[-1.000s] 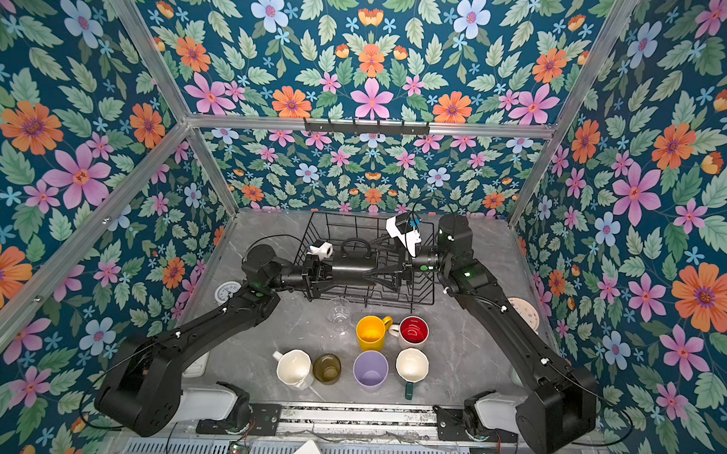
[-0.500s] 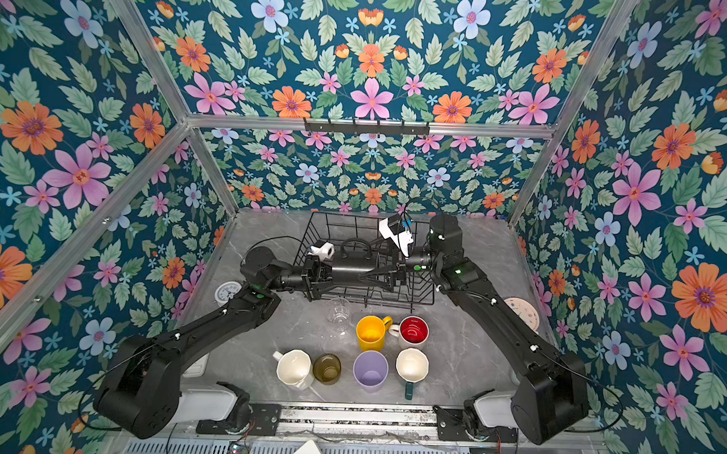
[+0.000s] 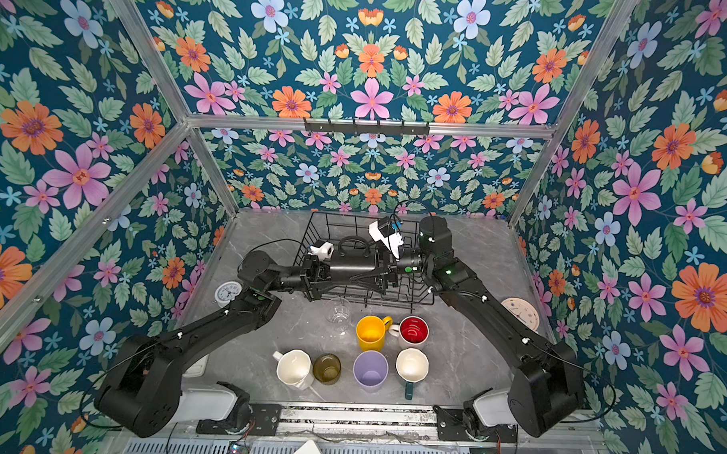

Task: Load the cups into the dish rack
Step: 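Grasp the black mug's body with the right gripper above the rack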

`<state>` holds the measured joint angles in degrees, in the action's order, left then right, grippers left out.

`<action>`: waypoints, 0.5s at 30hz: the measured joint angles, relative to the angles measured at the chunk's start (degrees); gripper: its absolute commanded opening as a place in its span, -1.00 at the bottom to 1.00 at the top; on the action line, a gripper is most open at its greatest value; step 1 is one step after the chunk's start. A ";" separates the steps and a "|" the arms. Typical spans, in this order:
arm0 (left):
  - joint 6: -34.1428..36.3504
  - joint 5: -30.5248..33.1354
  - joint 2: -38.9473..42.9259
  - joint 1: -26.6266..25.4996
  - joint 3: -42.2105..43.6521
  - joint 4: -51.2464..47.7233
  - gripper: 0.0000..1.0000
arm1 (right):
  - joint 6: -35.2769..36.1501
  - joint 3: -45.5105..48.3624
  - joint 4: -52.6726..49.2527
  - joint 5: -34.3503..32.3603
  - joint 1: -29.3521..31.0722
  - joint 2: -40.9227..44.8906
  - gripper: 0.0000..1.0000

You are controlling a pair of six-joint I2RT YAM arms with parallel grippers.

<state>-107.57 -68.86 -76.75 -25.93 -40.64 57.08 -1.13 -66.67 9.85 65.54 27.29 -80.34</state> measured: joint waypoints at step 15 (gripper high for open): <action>-1.53 0.90 -0.24 -0.26 0.72 1.66 -1.00 | -2.86 -0.04 3.19 0.07 1.16 -1.42 0.76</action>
<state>-109.10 -67.96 -76.99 -26.20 -39.92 58.74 -3.99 -66.72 13.04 65.60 28.45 -81.76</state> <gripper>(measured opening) 0.085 0.925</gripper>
